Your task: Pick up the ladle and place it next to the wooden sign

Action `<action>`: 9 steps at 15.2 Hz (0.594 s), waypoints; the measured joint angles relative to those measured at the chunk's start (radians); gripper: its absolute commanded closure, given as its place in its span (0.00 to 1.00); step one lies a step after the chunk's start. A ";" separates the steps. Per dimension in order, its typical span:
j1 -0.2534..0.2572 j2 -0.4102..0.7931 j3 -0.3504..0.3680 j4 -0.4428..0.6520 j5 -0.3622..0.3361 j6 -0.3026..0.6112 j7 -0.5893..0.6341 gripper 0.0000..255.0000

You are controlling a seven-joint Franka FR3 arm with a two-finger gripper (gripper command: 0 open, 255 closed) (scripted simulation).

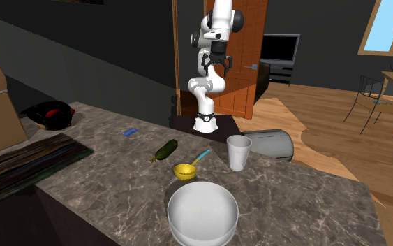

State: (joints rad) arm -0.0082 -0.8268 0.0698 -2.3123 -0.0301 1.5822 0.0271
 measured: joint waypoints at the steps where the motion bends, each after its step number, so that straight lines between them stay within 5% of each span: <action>1: 0.000 0.000 0.000 0.000 0.000 0.000 0.000 0.00; 9: -0.053 0.216 0.037 -0.001 -0.016 0.198 0.115 0.00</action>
State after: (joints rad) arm -0.0612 -0.6112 0.1063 -2.3132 -0.0458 1.7804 0.1422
